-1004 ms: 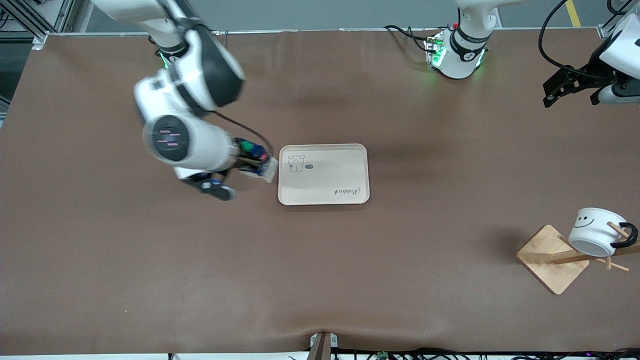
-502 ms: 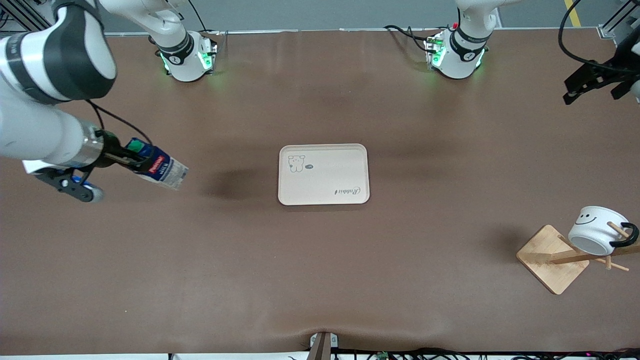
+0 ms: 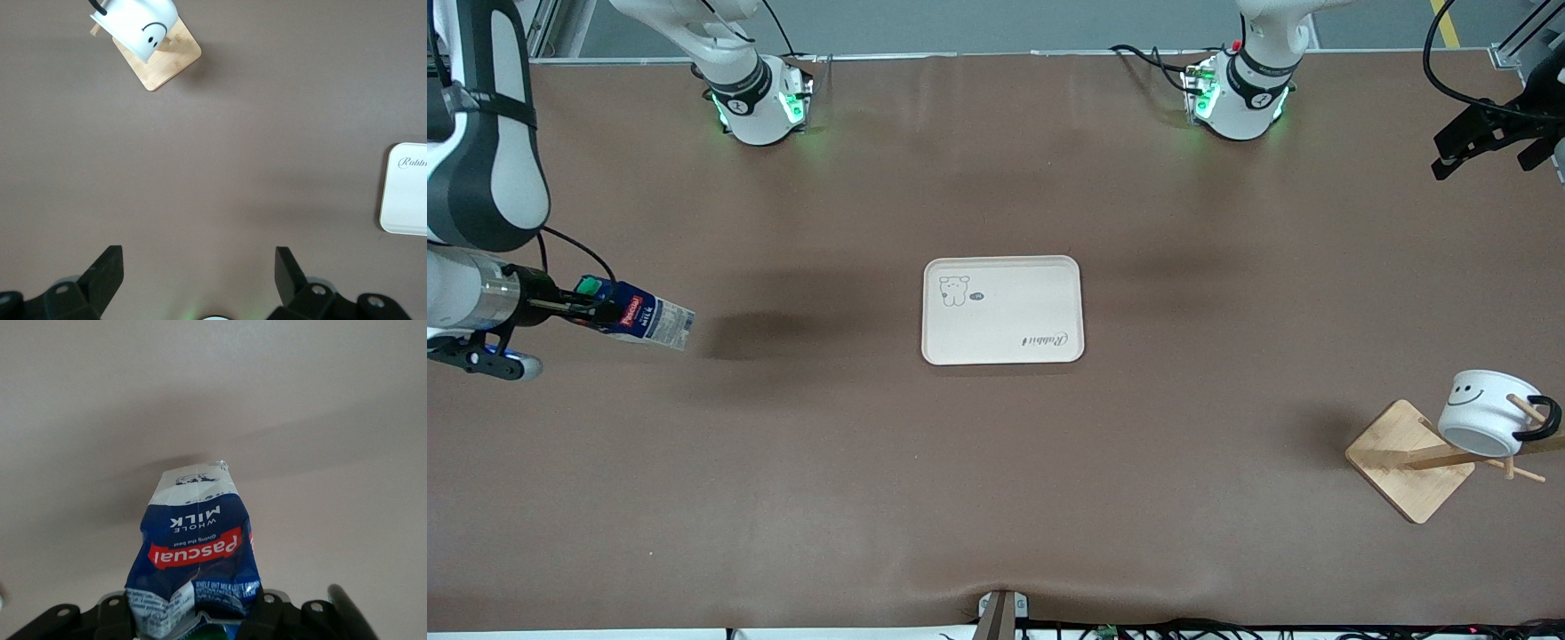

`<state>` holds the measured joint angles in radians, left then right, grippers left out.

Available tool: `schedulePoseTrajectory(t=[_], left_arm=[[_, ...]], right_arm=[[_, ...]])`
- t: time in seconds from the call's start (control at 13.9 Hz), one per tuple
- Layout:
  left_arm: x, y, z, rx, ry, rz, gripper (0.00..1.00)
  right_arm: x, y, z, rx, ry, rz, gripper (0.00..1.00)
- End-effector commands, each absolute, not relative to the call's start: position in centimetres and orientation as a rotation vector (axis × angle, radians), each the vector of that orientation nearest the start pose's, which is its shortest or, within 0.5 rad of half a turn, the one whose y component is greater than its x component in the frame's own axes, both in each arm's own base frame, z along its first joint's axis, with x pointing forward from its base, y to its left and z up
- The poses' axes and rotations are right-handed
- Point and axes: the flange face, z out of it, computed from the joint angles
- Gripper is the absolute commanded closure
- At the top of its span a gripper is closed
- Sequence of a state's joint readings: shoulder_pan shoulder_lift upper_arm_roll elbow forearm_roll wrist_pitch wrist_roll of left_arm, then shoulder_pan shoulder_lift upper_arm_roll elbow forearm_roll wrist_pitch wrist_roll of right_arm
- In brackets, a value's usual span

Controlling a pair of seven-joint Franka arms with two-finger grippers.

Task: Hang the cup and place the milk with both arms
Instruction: 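Carry the milk carton away from the tray with the right gripper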

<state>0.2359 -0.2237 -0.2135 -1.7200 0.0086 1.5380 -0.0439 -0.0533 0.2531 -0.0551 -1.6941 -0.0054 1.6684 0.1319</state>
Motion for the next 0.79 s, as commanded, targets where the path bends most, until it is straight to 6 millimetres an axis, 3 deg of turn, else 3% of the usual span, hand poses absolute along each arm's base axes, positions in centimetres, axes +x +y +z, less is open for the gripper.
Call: schedulePoseTrajectory(t=[0.0, 0.22, 0.36, 0.65, 0.72], left_arm=[[47.9, -0.8, 67.1, -3.1, -0.094, -0.052, 0.0], [47.1, -0.8, 67.6, -3.098, -0.086, -0.03, 0.0], [47.2, -0.9, 68.5, -3.098, -0.089, -0.051, 0.0], [47.0, -0.8, 68.6, -3.1, -0.092, -0.049, 0.0], [46.9, -0.8, 68.5, -3.1, -0.094, -0.035, 0.0]], right_arm=[[55.8, -6.3, 40.3, -3.145, 0.309, 0.363, 1.0], [52.1, -8.4, 35.5, -3.142, 0.236, 0.282, 1.0], [51.2, -9.4, 34.2, -3.137, 0.241, 0.289, 1.0], [50.0, -9.3, 32.2, -3.132, 0.243, 0.31, 1.0], [50.0, -9.2, 32.0, -3.132, 0.241, 0.313, 0.52]])
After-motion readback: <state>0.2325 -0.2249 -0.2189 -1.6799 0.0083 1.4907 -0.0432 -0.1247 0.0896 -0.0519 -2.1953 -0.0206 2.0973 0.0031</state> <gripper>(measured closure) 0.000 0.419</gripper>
